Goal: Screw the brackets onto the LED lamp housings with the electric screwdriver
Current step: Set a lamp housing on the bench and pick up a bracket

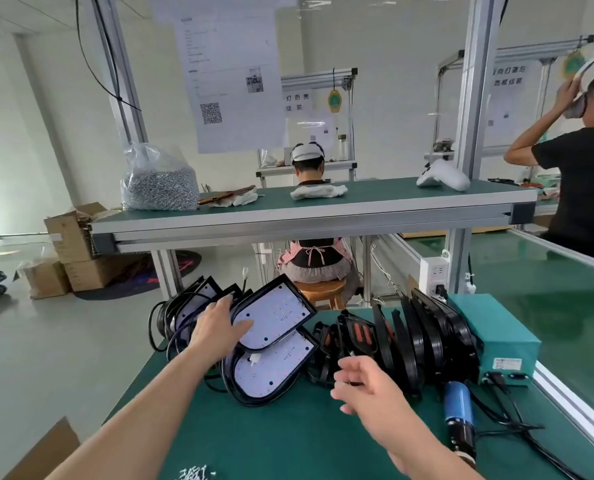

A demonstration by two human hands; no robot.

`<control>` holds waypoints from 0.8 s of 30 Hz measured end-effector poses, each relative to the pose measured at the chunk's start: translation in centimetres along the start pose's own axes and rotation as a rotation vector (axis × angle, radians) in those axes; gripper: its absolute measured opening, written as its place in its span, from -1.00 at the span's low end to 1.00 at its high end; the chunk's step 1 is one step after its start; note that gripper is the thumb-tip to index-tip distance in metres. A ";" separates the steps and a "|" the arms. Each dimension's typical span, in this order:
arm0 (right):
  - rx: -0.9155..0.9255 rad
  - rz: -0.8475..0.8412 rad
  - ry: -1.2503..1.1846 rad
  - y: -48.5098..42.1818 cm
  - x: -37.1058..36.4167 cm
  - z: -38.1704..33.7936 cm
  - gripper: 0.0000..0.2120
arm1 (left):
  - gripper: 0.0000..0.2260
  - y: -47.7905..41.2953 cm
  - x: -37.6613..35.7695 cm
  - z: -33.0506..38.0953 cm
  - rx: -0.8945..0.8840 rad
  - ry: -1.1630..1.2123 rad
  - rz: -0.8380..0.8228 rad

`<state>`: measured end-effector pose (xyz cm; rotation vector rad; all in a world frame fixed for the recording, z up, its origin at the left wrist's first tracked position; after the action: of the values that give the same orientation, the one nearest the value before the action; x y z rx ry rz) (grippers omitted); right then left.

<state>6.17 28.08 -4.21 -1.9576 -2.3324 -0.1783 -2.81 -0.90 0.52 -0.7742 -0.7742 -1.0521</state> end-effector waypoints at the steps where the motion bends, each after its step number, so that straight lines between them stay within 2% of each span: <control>1: -0.020 -0.030 -0.029 -0.6 -0.6 0.2 -0.73 | -0.29 -0.7 -0.7 0.3 0.011 -0.022 -0.019; 4: -0.117 -0.110 -0.024 -2.5 -2.0 0.7 -0.72 | -0.38 -2.4 -1.9 0.7 0.072 -0.094 -0.036; 8: -0.227 -0.158 -0.041 -6.4 -4.2 0.8 -0.65 | -0.84 -3.7 -2.9 0.2 0.070 -0.187 0.023; 9: -0.252 -0.162 -0.071 -7.6 -4.9 0.8 -0.61 | -0.88 -3.9 -3.1 0.0 0.062 -0.191 0.053; 11: -0.278 -0.154 -0.141 -10.1 -6.1 0.7 -0.54 | -0.83 -4.1 -3.3 -0.3 0.056 -0.175 0.124; 13: -0.297 -0.136 -0.216 -12.5 -7.2 0.5 -0.56 | -0.83 -4.0 -3.4 -0.3 0.037 -0.128 0.193; 17: -0.349 -0.072 -0.402 -14.8 -8.6 0.2 -0.84 | -0.83 -3.1 -3.8 0.4 0.013 -0.076 0.227; 19: -0.349 -0.042 -0.471 -14.7 -8.9 0.1 -0.90 | -0.87 -1.9 -4.3 0.8 0.003 -0.035 0.255; 24: -0.246 -0.036 -0.523 -13.4 -9.0 0.0 -0.79 | -0.88 2.6 -5.3 1.3 -0.022 0.126 0.323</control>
<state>-5.42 17.07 -5.94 -2.3063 -2.7759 0.0595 -2.20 3.36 -3.73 -0.8122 -0.5098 -0.8104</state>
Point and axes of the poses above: each hand's wrist, its own y-axis away from the middle knuckle, its own x-axis out of the back of the hand, z = x × y, the point moved 3 cm from there along -y, towards the middle knuckle
